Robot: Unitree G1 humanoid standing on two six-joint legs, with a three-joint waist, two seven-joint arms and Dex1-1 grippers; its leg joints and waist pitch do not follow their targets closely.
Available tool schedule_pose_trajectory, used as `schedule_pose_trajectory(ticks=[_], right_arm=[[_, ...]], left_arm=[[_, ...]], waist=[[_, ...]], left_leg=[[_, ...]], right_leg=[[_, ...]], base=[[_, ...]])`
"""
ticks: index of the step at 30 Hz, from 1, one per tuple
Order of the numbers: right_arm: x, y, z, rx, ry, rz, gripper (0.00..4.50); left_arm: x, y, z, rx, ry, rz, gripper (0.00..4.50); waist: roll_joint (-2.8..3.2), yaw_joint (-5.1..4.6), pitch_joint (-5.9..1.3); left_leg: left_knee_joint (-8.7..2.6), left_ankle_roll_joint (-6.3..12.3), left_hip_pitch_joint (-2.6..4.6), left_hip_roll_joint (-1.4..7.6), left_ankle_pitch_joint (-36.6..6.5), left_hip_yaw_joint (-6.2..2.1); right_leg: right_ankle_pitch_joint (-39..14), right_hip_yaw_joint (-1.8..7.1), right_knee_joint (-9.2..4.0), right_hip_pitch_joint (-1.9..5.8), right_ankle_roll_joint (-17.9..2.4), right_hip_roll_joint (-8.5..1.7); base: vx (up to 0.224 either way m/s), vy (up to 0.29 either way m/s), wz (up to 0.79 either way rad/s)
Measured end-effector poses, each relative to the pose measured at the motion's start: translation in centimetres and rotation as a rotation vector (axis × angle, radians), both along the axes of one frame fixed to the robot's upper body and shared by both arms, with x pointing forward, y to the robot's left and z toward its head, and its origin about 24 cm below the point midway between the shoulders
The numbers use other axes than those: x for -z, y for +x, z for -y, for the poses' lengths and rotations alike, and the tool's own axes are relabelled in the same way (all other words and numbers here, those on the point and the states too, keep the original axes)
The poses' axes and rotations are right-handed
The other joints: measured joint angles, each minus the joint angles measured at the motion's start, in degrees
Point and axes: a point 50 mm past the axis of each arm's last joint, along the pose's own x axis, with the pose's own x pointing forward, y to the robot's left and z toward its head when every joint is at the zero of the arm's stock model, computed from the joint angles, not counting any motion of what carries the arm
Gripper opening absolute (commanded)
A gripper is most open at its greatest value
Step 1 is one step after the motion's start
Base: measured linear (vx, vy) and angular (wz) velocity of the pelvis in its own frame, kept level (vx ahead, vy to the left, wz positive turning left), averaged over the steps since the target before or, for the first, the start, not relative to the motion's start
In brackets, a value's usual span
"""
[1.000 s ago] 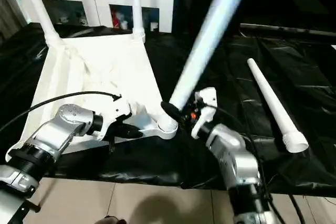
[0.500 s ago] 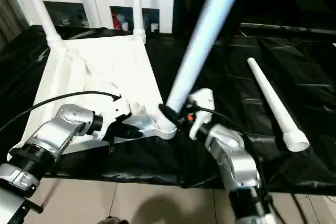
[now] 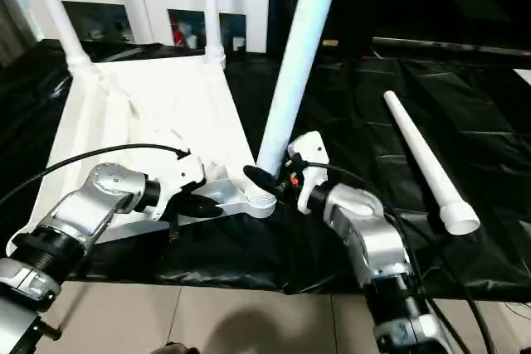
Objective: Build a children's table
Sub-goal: Insert table leg to table base
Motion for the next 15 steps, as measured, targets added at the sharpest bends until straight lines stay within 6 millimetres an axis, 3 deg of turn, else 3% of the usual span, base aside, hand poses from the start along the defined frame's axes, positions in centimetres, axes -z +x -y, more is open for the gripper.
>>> schedule_pose_trajectory(ticks=[15], right_arm=[[-0.15, 0.82, -0.14, -0.118, -0.037, 0.004, 1.88]], left_arm=[[-0.04, -0.23, -0.39, 0.023, 0.015, -0.002, 0.00]], waist=[[-0.69, -0.04, -0.10]], left_leg=[[-0.52, -0.02, 0.68, -0.03, 0.0, 0.04]], right_leg=[[0.2, -0.03, -0.37, 0.26, -0.3, 0.00]], base=[[0.000, 0.000, 0.00]])
